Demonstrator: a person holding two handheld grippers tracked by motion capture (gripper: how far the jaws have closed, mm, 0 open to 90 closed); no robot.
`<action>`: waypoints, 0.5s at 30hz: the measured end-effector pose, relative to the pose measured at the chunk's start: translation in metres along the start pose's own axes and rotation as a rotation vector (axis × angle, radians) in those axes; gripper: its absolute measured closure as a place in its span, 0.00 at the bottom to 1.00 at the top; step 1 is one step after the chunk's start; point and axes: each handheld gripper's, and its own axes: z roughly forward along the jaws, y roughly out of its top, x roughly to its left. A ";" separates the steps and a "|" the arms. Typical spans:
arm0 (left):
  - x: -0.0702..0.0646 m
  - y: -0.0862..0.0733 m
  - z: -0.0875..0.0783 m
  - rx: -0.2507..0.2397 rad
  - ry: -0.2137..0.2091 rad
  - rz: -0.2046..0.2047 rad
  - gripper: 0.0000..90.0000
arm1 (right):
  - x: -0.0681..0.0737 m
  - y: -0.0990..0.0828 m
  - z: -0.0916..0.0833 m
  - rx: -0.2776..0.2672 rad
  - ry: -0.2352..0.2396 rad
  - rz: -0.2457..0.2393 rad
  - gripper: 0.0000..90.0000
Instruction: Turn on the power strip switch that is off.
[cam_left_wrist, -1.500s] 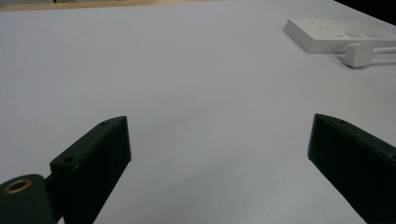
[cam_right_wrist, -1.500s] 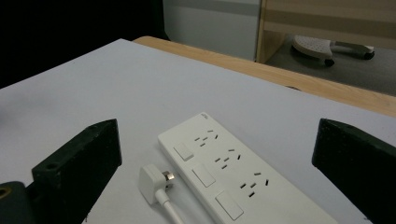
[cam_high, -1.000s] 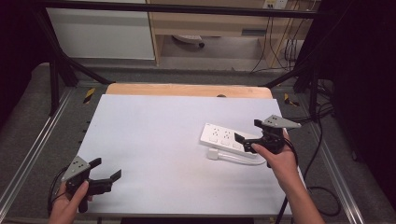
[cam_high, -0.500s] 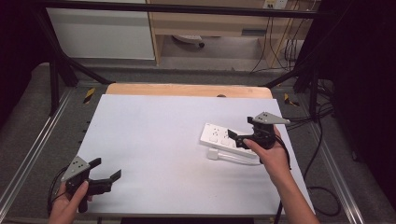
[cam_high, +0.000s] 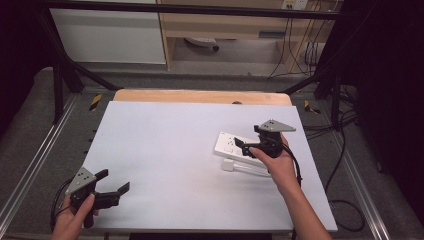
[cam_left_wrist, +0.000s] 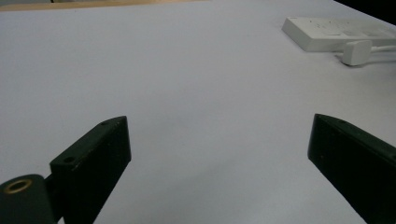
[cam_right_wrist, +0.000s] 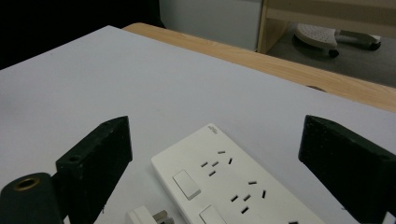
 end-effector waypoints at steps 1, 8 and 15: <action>0.000 0.000 0.000 0.000 0.000 0.000 0.07 | 0.002 -0.001 0.005 0.003 0.003 0.000 0.14; 0.001 0.000 0.000 -0.002 0.001 0.000 0.07 | 0.007 -0.003 0.014 0.001 0.010 -0.006 0.24; 0.001 0.000 0.000 0.001 0.000 0.001 0.07 | 0.013 -0.006 0.022 -0.011 0.014 -0.013 0.37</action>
